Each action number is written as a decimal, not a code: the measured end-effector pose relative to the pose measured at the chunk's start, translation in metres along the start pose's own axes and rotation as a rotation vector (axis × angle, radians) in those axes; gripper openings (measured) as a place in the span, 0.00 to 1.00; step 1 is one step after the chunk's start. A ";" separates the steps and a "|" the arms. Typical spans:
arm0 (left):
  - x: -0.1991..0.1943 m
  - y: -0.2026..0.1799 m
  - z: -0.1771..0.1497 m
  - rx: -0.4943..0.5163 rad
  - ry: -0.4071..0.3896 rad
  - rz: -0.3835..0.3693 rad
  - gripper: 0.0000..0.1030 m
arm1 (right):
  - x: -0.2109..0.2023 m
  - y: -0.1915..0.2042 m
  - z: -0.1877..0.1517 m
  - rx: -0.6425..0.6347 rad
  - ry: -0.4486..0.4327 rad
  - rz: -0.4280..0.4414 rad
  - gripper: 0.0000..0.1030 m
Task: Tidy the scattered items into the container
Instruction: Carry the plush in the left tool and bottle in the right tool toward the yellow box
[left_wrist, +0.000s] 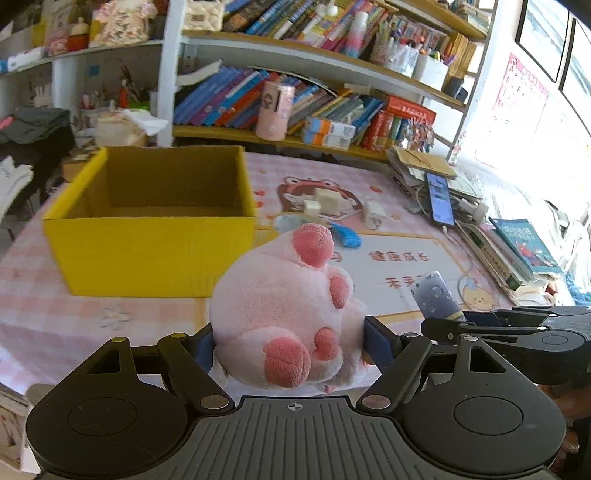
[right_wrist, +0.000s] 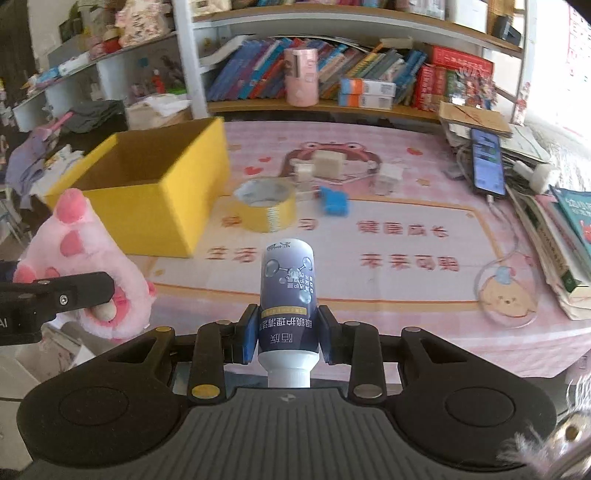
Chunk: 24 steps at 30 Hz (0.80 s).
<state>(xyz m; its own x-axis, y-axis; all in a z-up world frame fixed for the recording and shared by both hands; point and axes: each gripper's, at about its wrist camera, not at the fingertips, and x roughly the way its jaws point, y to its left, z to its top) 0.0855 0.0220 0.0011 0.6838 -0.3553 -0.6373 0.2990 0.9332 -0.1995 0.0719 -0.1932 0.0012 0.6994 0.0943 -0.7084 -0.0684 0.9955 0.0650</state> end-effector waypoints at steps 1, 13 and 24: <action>-0.005 0.006 -0.001 -0.001 -0.003 0.005 0.77 | -0.001 0.009 0.000 -0.005 -0.001 0.009 0.30; -0.039 0.059 -0.013 -0.028 -0.028 0.083 0.77 | 0.000 0.076 0.002 -0.047 -0.001 0.088 0.30; -0.056 0.088 -0.017 -0.067 -0.064 0.132 0.77 | 0.003 0.114 0.011 -0.124 -0.020 0.141 0.30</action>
<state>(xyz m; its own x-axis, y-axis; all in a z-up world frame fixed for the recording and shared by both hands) 0.0623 0.1246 0.0067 0.7560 -0.2296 -0.6130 0.1596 0.9728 -0.1676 0.0738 -0.0790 0.0138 0.6909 0.2340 -0.6840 -0.2528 0.9646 0.0746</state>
